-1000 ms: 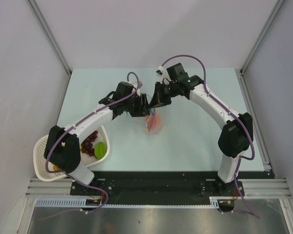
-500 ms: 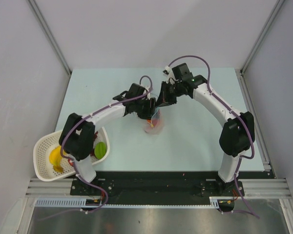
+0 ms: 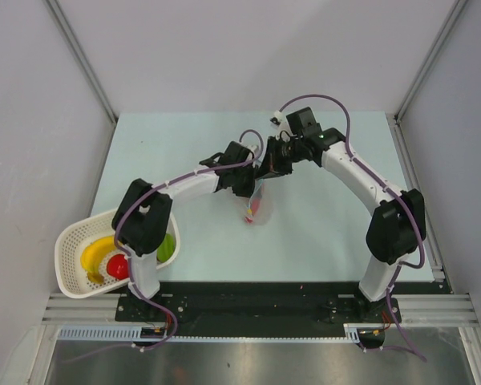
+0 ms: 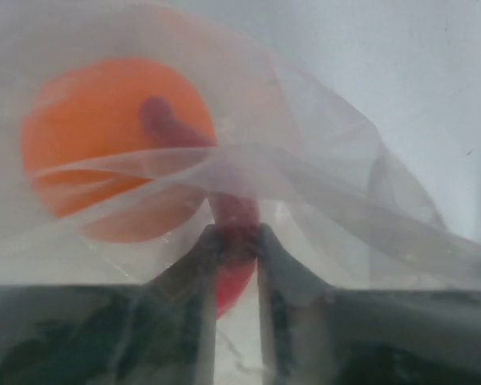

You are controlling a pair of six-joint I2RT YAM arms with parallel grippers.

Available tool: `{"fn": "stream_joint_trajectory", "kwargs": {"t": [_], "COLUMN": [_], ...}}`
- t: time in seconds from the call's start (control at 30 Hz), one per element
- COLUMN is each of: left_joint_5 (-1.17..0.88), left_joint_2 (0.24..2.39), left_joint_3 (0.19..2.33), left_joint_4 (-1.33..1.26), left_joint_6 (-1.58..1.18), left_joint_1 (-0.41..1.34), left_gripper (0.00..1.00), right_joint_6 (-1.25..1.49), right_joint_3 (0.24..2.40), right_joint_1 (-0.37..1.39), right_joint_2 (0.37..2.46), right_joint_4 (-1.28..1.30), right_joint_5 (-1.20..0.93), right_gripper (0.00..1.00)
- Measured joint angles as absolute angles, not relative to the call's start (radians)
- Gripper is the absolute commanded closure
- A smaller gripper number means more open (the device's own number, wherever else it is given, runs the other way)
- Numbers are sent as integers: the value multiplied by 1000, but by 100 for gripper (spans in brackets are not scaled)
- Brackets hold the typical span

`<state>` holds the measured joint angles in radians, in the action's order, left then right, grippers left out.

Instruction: Open the zip-top bag and remove the fake food

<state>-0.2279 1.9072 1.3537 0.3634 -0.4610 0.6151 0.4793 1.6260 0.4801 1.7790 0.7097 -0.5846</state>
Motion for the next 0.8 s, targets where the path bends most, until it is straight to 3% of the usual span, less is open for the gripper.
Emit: {"fn": "stream_joint_trajectory", "kwargs": {"t": [0.13,0.53,0.8], "left_joint_5": [-199,-155,-168], "left_joint_2": [1892,1771,1549], "left_joint_3": [1354,1334,1267], "left_joint_4": [356,435,461], "left_joint_6": [-461,-471,-449], "left_joint_1": [617,617,618], "left_gripper": [99,100,100], "right_joint_6": [482,497,498], "right_joint_3": [1625,1625,1625], "right_joint_1": [475,474,472], "right_joint_2": [1766,1766,1766], "right_joint_4": [698,675,675], "right_joint_5": [-594,-619,-604], "right_gripper": [100,100,100]}}
